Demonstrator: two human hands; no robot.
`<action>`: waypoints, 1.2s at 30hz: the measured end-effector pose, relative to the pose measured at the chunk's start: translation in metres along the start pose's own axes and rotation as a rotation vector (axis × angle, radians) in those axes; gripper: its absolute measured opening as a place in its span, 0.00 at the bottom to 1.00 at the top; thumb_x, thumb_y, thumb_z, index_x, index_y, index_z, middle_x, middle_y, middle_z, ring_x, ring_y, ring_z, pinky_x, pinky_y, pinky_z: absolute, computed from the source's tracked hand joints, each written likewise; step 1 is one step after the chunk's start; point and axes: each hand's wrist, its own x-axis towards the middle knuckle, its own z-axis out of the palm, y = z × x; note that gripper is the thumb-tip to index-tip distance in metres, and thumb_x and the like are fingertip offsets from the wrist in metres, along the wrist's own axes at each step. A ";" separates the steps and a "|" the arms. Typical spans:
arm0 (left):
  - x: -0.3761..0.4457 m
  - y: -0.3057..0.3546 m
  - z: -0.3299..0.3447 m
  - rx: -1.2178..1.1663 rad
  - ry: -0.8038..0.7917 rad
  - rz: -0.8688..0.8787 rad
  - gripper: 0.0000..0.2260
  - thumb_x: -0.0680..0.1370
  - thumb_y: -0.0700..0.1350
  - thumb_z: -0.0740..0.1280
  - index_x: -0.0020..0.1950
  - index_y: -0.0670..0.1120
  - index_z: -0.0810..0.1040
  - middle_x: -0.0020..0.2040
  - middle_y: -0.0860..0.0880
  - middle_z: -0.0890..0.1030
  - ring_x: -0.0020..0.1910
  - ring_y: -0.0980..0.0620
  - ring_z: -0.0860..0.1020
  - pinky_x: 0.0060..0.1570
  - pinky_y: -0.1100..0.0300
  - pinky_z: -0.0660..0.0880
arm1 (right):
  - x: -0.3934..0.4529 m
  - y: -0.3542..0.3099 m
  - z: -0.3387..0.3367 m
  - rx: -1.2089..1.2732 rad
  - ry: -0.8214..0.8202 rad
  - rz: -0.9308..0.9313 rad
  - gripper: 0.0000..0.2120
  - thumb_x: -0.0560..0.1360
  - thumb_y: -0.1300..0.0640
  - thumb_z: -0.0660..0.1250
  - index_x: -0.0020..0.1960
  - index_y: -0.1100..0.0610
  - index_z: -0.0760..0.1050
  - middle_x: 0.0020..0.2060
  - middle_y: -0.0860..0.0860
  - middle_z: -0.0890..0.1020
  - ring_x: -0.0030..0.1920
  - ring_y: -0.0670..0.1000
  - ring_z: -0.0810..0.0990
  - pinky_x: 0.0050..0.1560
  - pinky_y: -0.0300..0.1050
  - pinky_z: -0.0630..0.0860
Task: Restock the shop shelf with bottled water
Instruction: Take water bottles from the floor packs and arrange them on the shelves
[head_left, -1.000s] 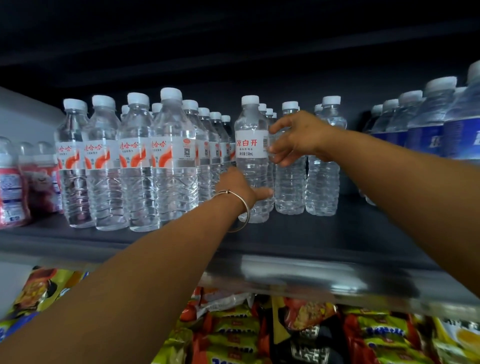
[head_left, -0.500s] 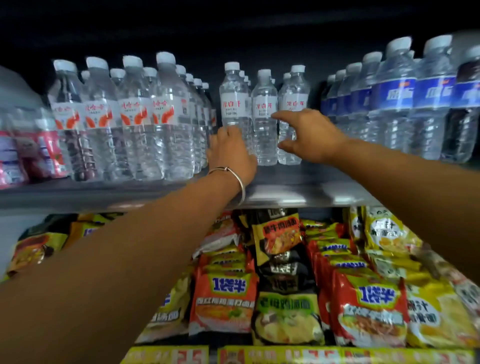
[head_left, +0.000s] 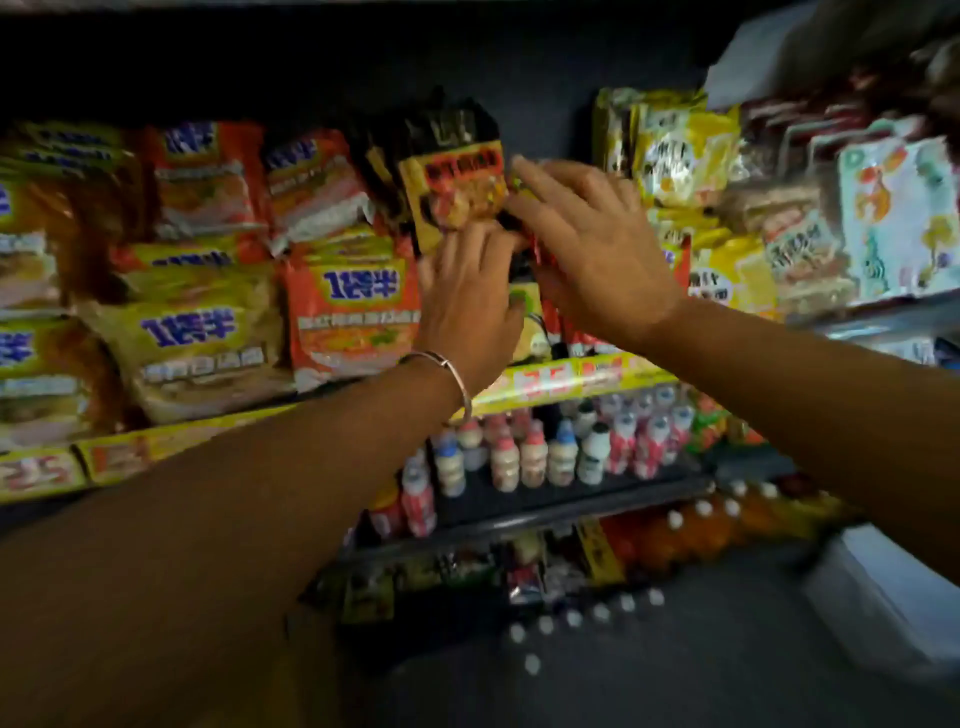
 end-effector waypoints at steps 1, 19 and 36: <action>-0.014 0.000 0.015 -0.027 -0.041 -0.001 0.20 0.68 0.44 0.69 0.60 0.44 0.73 0.60 0.43 0.73 0.58 0.42 0.69 0.53 0.51 0.61 | -0.020 -0.002 0.010 0.013 -0.027 0.013 0.25 0.65 0.60 0.65 0.62 0.60 0.74 0.66 0.56 0.74 0.61 0.58 0.71 0.52 0.50 0.65; -0.389 -0.052 0.377 -0.325 -0.736 -0.280 0.20 0.69 0.38 0.70 0.60 0.45 0.72 0.59 0.44 0.72 0.59 0.43 0.70 0.54 0.52 0.64 | -0.489 -0.150 0.300 0.517 -0.818 0.261 0.18 0.60 0.59 0.68 0.49 0.64 0.78 0.42 0.61 0.80 0.41 0.63 0.79 0.38 0.52 0.79; -0.553 -0.105 0.513 -0.296 -0.902 -0.352 0.25 0.70 0.39 0.68 0.66 0.48 0.66 0.66 0.49 0.64 0.67 0.50 0.63 0.62 0.60 0.55 | -0.659 -0.253 0.455 0.714 -1.155 0.580 0.37 0.68 0.53 0.74 0.72 0.52 0.61 0.68 0.53 0.69 0.66 0.56 0.68 0.63 0.48 0.67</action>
